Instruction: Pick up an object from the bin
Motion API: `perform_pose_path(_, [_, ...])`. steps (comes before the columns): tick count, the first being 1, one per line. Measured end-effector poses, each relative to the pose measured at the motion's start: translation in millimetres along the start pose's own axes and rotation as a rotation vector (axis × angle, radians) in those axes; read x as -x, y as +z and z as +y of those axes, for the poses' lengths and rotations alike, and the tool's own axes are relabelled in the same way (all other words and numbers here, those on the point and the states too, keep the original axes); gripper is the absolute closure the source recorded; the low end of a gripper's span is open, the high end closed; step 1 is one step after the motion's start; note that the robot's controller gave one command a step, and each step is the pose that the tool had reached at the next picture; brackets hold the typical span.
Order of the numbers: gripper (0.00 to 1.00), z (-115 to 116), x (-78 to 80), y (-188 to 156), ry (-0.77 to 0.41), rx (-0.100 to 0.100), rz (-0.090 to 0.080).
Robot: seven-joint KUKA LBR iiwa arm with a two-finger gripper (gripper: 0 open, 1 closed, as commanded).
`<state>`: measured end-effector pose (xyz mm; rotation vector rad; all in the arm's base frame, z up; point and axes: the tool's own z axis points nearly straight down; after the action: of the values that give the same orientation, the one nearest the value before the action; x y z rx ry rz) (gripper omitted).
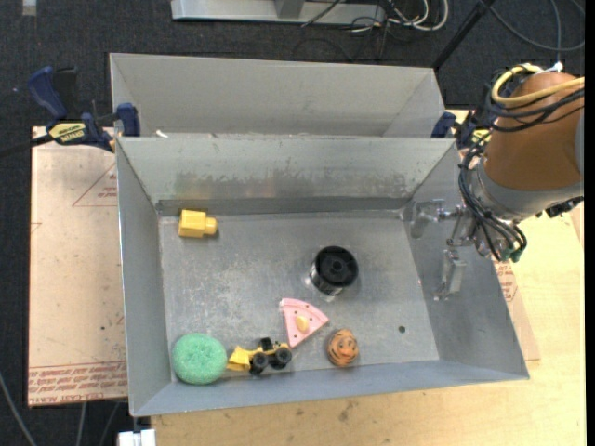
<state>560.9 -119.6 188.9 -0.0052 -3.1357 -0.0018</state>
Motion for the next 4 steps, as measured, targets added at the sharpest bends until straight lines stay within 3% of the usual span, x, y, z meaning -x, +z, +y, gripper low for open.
perform_pose_path(1, [0.00, 0.5, 1.6, -4.7, -0.003, -0.001, -0.007])
perform_pose_path(2, [0.00, 53.1, -5.7, 41.1, 0.017, -0.002, -0.012])
perform_pose_path(3, [0.00, 84.0, 4.4, 62.7, 0.016, 0.004, -0.002])
perform_pose_path(4, [0.00, 98.2, 25.4, 78.7, -0.082, -0.002, -0.011])
